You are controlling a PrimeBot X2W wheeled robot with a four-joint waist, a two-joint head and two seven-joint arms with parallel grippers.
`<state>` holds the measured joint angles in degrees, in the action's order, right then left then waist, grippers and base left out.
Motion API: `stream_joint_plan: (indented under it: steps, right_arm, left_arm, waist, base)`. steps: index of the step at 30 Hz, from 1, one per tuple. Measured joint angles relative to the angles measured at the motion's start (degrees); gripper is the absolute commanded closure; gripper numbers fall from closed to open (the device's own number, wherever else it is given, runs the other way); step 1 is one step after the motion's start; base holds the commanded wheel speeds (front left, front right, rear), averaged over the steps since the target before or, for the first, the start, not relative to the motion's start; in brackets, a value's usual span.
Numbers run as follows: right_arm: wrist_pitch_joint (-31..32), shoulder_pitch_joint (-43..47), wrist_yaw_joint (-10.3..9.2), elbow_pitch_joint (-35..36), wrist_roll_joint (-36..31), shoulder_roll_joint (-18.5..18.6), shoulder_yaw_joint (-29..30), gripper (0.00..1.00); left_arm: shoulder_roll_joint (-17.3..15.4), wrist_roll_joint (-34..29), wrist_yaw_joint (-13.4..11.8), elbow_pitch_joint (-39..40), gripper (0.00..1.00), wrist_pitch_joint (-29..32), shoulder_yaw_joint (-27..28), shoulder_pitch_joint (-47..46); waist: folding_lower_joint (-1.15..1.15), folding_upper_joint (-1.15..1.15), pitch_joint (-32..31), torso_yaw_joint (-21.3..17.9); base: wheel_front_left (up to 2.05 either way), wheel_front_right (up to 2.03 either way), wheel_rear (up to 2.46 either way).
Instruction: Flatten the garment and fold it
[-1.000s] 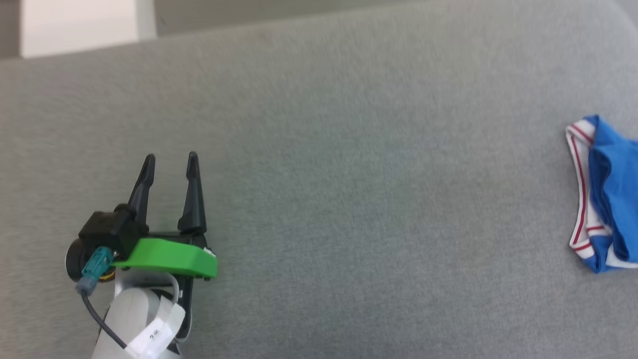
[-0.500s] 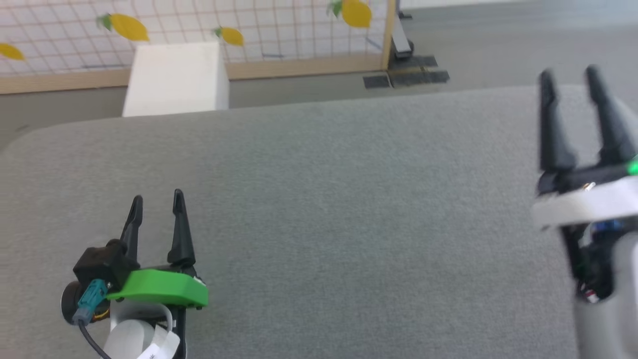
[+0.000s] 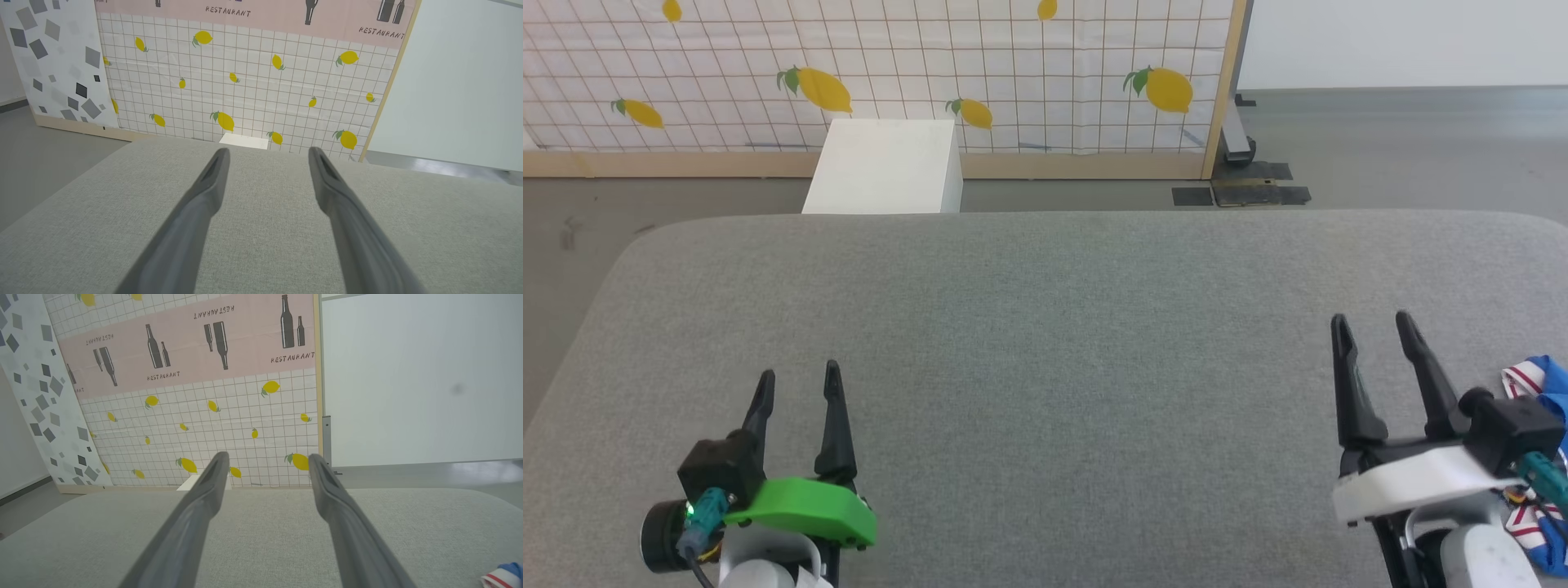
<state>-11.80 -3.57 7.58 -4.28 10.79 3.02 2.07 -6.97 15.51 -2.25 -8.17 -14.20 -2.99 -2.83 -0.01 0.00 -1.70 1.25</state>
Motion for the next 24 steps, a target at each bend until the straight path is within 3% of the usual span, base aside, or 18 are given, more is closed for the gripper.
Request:
stream_joint_plan:
  steps: [17,18,24]
  right_arm:
    - [-1.8,3.7,0.00,-5.7,1.0,0.0,-0.1,0.00]
    - [-1.8,3.7,0.00,-5.7,1.0,0.0,-0.1,1.00]
    - [-1.7,3.7,0.00,-5.7,0.9,0.0,-0.1,1.00]
  left_arm:
    - [0.3,-0.2,-0.8,-2.7,0.00,-0.1,-1.1,1.9]
    - [0.2,-0.2,-0.8,-2.8,1.00,0.0,-1.1,1.9]
    - [0.2,-0.2,-0.8,-2.7,1.00,0.0,-1.2,1.9]
  waist:
    - [0.00,0.00,-0.1,-0.1]
    - [0.00,0.00,-0.1,-0.1]
    - [0.00,0.00,-0.1,-0.1]
  base:
    - [0.00,0.00,0.00]
    - [0.00,0.00,0.00]
    - [0.00,0.00,0.00]
